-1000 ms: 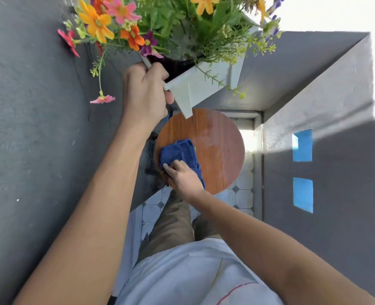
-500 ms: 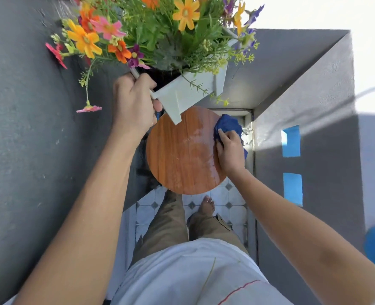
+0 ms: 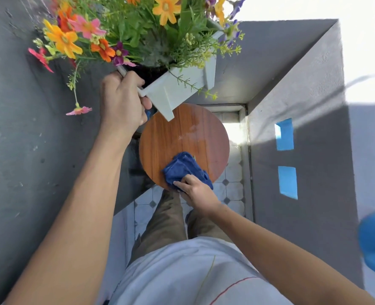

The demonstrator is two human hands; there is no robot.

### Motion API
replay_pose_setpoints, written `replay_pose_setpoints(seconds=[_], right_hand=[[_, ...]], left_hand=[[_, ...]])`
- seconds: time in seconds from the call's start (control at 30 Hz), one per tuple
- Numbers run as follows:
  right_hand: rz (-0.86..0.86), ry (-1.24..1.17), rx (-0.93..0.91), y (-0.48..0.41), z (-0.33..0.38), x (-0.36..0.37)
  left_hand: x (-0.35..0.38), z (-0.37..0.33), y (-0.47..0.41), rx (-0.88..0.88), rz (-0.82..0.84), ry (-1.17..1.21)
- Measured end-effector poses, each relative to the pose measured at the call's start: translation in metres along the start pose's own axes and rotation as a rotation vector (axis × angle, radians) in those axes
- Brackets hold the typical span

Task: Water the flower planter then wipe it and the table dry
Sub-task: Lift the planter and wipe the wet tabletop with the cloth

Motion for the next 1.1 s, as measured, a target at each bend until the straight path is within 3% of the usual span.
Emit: replay_pose_setpoints(seconds=[0.27,0.43,0.57,0.77,0.83,0.97,1.1], right_hand=[[-0.294,-0.046,0.397,-0.026,-0.076,-0.095],[-0.344,-0.026,0.473,-0.087,-0.067,-0.107],[-0.327,-0.014,0.413,-0.127,-0.029,-0.094],[-0.058,0.047,-0.02,-0.097,0.041,-0.011],[0.01,0.047,-0.084,-0.071,0.043,0.005],[-0.033,0.042,0.006,-0.035,0.002,-0.017],[-0.239,0.04,0.228,-0.064,-0.046,-0.083]], left_hand=[[-0.002,0.002,0.002,0.005,0.0,0.001],[-0.006,0.001,0.0,0.004,-0.015,0.013],[-0.008,0.0,-0.004,0.011,-0.026,0.007],[-0.009,-0.001,-0.007,0.0,-0.023,0.017],[-0.011,-0.002,-0.007,0.0,-0.021,0.023],[-0.012,-0.003,-0.006,0.012,-0.011,0.012],[-0.014,-0.002,-0.007,0.027,-0.014,-0.011]])
Point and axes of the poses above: each hand's wrist, its own y-axis away from the middle knuckle, its own x-axis out of the palm, z = x × y, the point moved 3 cm from there along -y, towards the middle knuckle, and after that the axes turned 12 degrees about z, right-handed, at the moved point
